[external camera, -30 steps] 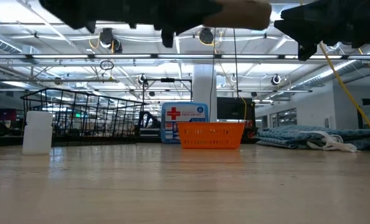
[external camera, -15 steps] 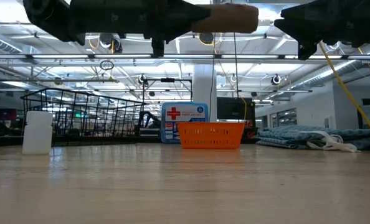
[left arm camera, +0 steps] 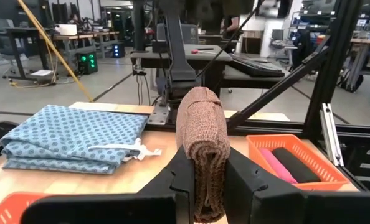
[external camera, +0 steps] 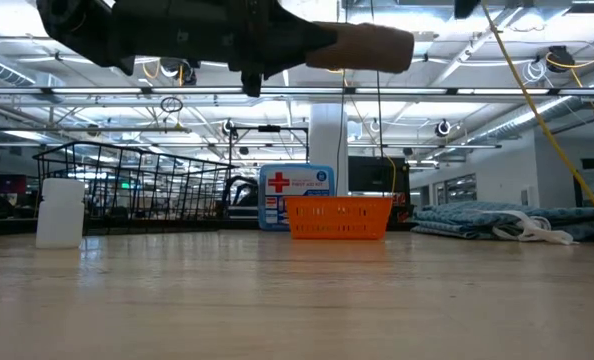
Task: Pick & place medical supplies in basket/bin
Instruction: Put the brown bandage into the bottom orange bin
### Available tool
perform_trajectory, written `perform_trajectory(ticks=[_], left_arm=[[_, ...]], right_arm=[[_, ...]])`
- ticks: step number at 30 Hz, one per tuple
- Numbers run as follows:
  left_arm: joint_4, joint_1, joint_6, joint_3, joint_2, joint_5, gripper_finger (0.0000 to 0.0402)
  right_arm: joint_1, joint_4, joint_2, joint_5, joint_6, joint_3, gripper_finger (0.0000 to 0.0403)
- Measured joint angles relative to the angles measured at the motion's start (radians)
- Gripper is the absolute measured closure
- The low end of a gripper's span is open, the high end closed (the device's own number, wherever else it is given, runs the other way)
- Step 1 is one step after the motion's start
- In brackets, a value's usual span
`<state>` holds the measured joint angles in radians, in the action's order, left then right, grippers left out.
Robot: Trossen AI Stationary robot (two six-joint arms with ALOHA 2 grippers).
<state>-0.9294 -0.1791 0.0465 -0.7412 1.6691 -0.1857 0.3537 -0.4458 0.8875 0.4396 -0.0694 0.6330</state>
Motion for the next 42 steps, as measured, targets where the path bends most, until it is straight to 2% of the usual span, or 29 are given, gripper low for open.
perform_trajectory(ticks=[5, 8, 12, 16, 20, 26, 33, 38, 42], left_arm=[[0.018, 0.000, 0.001, 0.000, 0.000, 0.002, 0.0344], [0.023, 0.000, 0.005, 0.000, 0.001, 0.002, 0.0343], [0.023, 0.000, 0.006, 0.000, 0.001, 0.002, 0.0354], [0.026, 0.000, 0.009, 0.000, 0.001, 0.002, 0.0352], [0.034, 0.000, 0.015, 0.000, 0.001, 0.001, 0.0343], [0.063, 0.000, 0.026, 0.000, 0.001, 0.001, 0.0354], [0.069, 0.000, 0.035, 0.000, 0.001, -0.002, 0.0343], [0.073, 0.001, 0.036, 0.000, 0.001, -0.006, 0.0352], [0.091, 0.001, 0.042, 0.000, 0.001, -0.006, 0.0343]], right_arm=[[-0.047, 0.491, 0.124, -0.005, 0.081, 0.341, 0.0212], [-0.086, 0.743, 0.227, -0.076, 0.134, 0.540, 0.0187], [-0.135, 0.998, 0.382, -0.210, 0.167, 0.753, 0.0163], [-0.172, 1.163, 0.527, -0.305, 0.147, 0.885, 0.0156], [-0.200, 1.244, 0.640, -0.368, 0.124, 0.931, 0.0161], [-0.223, 1.278, 0.732, -0.463, 0.107, 0.931, 0.0167], [-0.223, 1.297, 0.787, -0.466, 0.089, 0.932, 0.0176], [-0.223, 1.296, 0.796, -0.464, 0.083, 0.931, 0.0204], [-0.224, 1.294, 0.795, -0.462, 0.080, 0.931, 0.0233]])
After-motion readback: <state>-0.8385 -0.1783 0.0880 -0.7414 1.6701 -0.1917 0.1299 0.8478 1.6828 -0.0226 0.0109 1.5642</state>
